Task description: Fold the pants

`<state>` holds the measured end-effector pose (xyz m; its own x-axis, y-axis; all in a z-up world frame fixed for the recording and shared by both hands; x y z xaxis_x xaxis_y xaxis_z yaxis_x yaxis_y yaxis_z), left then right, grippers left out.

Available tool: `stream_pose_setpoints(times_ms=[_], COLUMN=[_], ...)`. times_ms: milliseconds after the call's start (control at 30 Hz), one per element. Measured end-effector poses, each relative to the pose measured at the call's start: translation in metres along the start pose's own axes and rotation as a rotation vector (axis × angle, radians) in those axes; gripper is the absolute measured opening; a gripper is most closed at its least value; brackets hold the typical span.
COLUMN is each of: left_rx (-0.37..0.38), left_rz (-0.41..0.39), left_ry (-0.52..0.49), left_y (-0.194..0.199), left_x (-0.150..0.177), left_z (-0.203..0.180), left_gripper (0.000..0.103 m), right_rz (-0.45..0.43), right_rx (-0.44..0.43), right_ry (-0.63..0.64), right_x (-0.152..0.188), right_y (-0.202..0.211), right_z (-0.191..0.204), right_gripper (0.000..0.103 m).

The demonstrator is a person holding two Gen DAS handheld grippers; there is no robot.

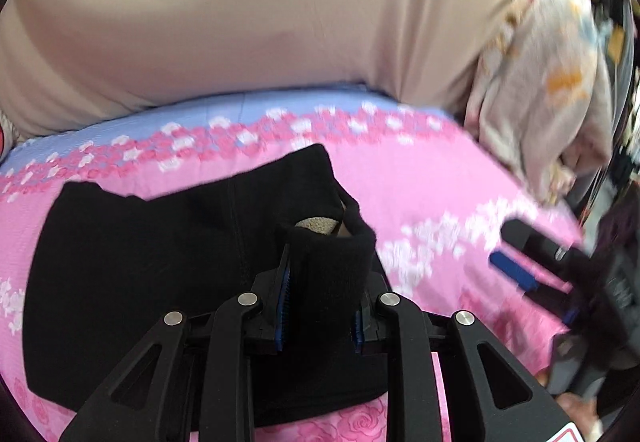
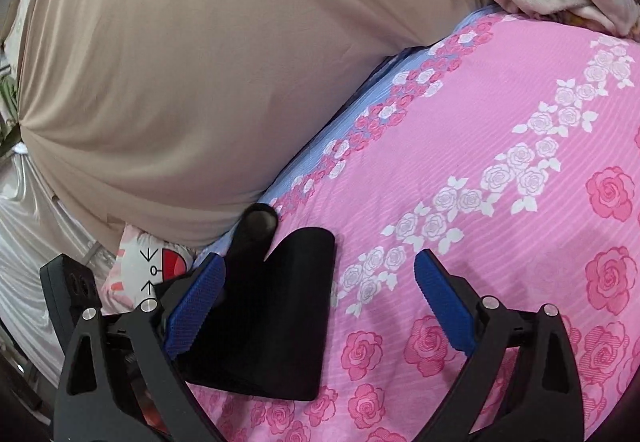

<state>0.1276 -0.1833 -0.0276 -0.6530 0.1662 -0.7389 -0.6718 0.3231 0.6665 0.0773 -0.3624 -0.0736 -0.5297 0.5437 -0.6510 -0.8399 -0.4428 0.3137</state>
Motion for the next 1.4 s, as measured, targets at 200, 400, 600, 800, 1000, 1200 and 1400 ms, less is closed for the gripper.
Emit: stream_pose_setpoints(times_ms=[200,400,600,800,1000,1200,1400], left_rx=[-0.024,0.077,-0.1,-0.413,-0.514,-0.507,-0.469], left_rz=[0.004,-0.174,-0.191,-0.064,-0.049,-0.018,0.004], left_ry=[-0.057,-0.142,-0.013,0.143,0.182,0.177,0.138], left_y=[-0.004,0.064,0.095,0.093,0.101,0.093,0.078], left_x=[0.02,0.037,0.03,0.038,0.053,0.066,0.067], left_z=[-0.024,-0.045,0.045,0.174,0.225,0.239,0.232], left_gripper=[0.069,0.074,0.083,0.083,0.083,0.083,0.084], right_rz=[0.012,0.017,0.075,0.28,0.384,0.358,0.271], right_rx=[0.005,0.013,0.01,0.04,0.161,0.285,0.334], right_ry=[0.015,0.0,0.09,0.232,0.235,0.402,0.445], right_x=[0.003,0.003,0.008,0.021,0.022,0.044,0.032], right_y=[-0.003,-0.005,-0.016,-0.073,-0.125,-0.131,-0.093], right_z=[0.003,0.001,0.018,0.067,0.078,0.097,0.097], right_gripper=[0.094,0.094,0.094,0.094,0.098,0.058,0.022])
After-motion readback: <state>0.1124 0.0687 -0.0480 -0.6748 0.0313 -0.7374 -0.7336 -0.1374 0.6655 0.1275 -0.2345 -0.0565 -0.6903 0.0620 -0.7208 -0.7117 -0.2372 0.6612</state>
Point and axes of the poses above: each gripper's, at about its wrist camera, not at the fingertips, and y roughly against the way its jaws point, z to its left, x to its underside, the point moved 4 cm from there along -y, roughly the way its jaws point, and after that the axes turned 2 degrees about z, right-handed, at the moved point
